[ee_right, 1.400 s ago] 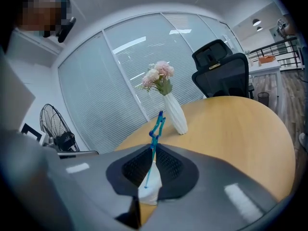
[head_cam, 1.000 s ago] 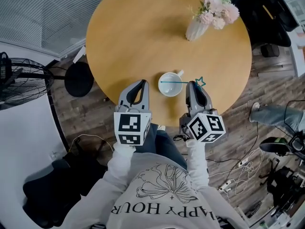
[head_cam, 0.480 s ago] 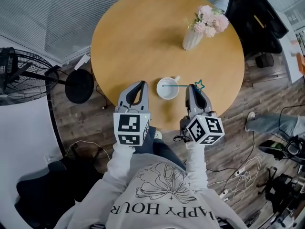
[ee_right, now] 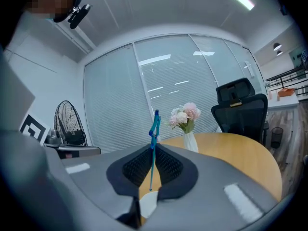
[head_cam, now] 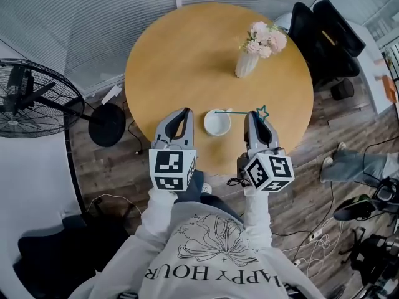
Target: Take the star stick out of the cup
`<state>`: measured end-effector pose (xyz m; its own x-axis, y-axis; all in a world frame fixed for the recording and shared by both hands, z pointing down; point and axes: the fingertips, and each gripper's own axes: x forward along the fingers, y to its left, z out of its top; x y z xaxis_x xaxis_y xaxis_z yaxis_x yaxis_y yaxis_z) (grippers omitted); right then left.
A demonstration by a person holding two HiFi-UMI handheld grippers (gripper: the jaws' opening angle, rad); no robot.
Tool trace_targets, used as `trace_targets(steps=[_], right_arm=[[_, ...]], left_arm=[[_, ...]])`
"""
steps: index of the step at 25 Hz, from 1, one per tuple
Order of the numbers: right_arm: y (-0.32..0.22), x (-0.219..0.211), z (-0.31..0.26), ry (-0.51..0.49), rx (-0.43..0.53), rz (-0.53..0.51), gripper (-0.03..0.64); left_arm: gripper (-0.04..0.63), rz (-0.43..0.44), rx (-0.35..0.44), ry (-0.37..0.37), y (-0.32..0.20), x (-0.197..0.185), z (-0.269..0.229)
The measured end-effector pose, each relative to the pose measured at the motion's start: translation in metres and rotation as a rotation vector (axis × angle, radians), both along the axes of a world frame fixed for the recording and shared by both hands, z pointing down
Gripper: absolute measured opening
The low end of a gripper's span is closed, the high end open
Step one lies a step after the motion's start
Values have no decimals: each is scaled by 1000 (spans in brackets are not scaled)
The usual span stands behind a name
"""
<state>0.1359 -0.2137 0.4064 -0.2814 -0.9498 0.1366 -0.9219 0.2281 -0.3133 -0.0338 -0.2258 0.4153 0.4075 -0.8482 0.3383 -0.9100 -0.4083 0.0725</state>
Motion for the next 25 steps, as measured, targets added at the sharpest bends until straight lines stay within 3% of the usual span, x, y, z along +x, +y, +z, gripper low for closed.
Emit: trace_targets(steps=[25], right_arm=[[2,16,-66,84,120,60,26]], left_arm=[[8,-36,161,23,0,-2,-73]])
